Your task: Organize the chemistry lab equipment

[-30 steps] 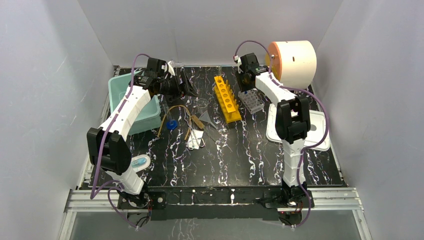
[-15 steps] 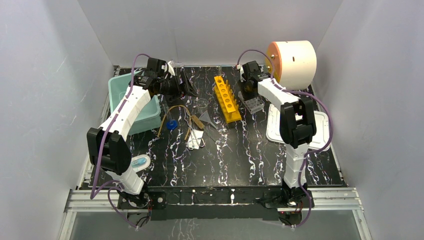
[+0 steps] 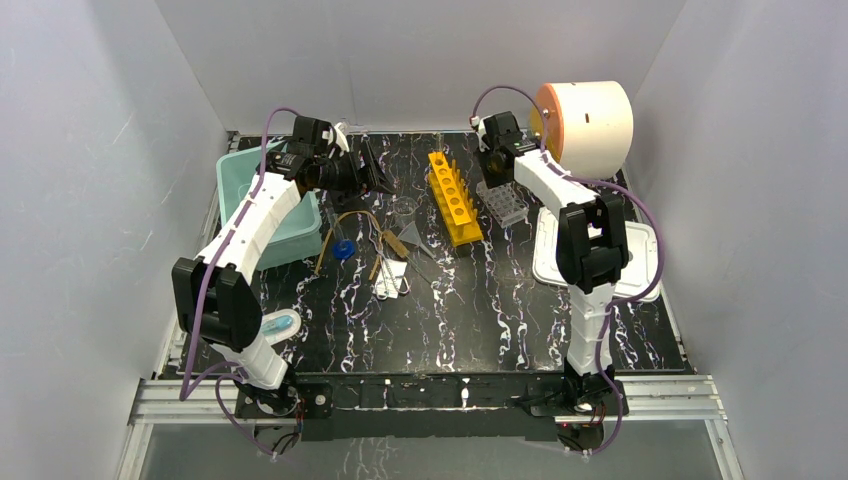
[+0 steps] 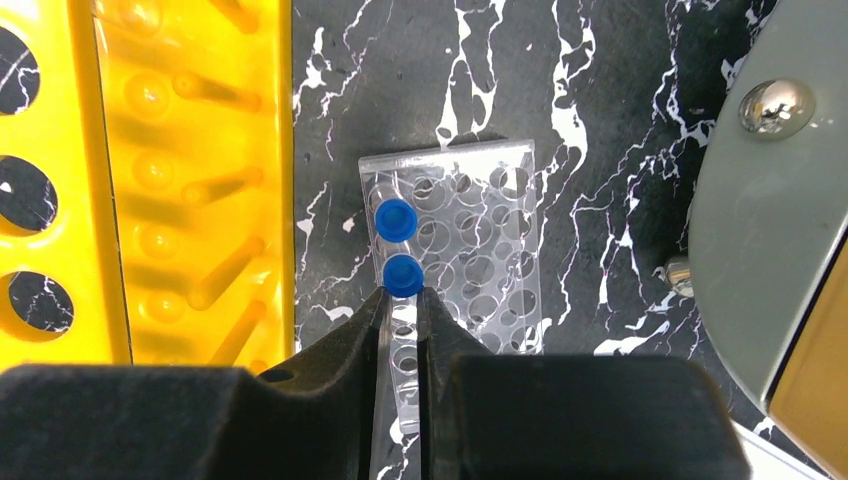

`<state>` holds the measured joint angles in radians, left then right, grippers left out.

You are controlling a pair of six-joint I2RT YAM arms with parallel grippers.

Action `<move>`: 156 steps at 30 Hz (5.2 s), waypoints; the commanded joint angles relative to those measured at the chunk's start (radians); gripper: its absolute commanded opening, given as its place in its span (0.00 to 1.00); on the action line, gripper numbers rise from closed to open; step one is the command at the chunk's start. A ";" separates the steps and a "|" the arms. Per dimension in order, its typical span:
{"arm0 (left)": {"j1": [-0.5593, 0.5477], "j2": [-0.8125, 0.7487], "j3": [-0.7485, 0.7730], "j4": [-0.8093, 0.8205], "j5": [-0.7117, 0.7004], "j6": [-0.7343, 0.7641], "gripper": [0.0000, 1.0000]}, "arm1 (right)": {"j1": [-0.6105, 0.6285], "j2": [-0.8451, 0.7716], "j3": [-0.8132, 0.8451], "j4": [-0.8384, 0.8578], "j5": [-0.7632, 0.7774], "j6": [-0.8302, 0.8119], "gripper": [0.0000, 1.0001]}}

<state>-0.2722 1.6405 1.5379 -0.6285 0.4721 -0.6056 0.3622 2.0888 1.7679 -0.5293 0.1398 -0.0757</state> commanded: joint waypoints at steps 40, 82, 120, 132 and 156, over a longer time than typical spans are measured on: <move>-0.001 -0.311 -0.017 -0.104 -0.397 0.058 0.98 | 0.463 -0.353 -0.255 0.002 0.012 0.277 0.65; -0.002 -0.342 -0.067 -0.054 -0.488 -0.099 0.94 | 0.454 -0.149 -0.360 0.260 0.051 0.077 0.11; 0.007 -0.314 -0.252 0.375 0.036 -0.710 0.85 | 0.273 -0.480 -0.321 0.505 -0.661 0.085 0.04; 0.011 -0.269 -0.304 0.402 0.116 -0.723 0.38 | 0.273 -0.490 -0.335 0.464 -0.684 -0.162 0.06; 0.222 -0.191 0.170 -0.201 -0.540 -0.097 0.00 | 0.271 -0.604 -0.393 0.444 -0.479 -0.052 0.77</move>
<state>-0.0917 1.4368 1.6005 -0.6365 0.1902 -0.8761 0.6357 1.5543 1.4017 -0.1303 -0.4023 -0.1516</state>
